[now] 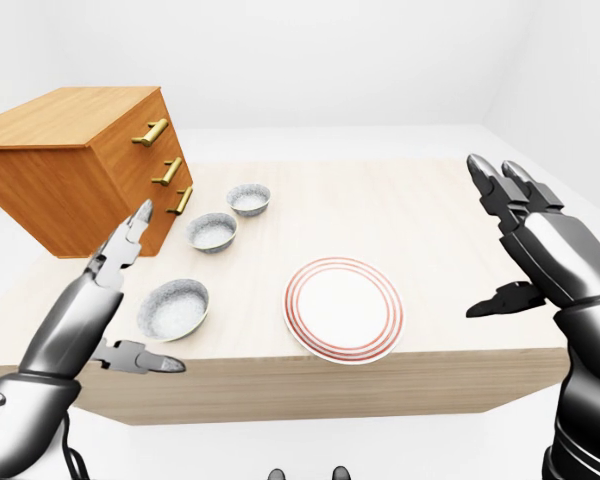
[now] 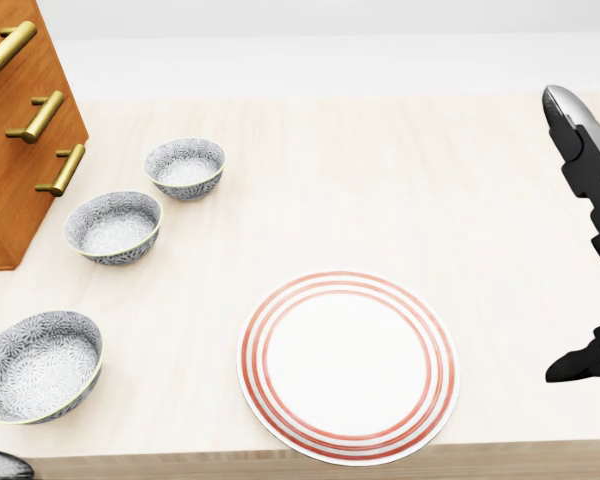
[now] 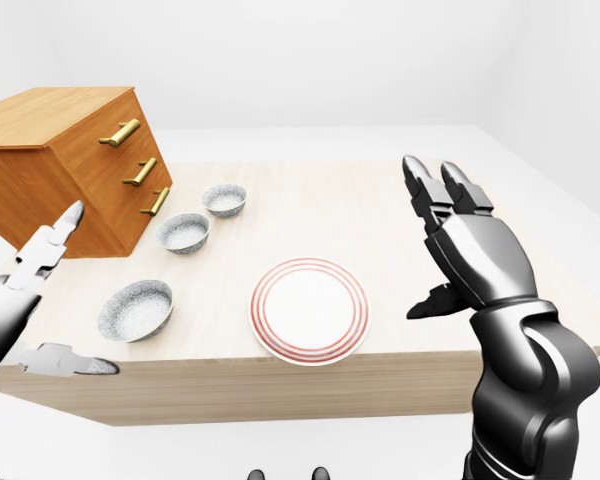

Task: Put the bowl in the middle on the plate.

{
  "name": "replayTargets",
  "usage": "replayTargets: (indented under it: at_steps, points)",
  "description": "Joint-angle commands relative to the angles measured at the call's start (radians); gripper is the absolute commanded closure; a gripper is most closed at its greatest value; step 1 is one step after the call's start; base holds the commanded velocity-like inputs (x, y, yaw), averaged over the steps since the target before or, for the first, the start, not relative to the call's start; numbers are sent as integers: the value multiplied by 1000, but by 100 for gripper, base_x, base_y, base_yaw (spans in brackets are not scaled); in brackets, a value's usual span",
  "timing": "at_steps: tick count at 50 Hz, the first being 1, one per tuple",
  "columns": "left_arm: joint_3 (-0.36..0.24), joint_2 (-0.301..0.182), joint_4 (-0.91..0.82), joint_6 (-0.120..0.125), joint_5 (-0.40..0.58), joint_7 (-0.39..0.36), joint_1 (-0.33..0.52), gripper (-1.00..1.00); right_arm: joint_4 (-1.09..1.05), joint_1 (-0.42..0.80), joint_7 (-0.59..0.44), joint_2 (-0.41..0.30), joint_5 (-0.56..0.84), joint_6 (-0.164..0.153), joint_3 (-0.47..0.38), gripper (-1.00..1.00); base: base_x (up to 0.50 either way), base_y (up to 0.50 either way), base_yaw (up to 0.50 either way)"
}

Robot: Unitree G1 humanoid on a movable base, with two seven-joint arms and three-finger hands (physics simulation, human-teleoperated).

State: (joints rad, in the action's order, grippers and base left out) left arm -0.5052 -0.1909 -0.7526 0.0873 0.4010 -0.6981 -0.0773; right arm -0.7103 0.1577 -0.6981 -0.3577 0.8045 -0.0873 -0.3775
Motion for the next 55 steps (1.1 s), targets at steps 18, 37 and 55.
replayTargets:
  at_steps: [18, 37, 55]
  points:
    - [-246, -157, -96, 0, -79, 0, 87, -100, 1, -134, 0, 38, -79, 0, -124, -100, 0, 0, 0]
    - [-212, -138, -79, 0, -71, 0, 82, -100, 20, -146, 0, 55, -88, 0, -121, -100, 0, 0, 0]
    - [-204, -124, -73, 0, -62, 0, 71, -100, 41, -147, 0, 74, -116, 0, -103, -100, 0, 0, 0]
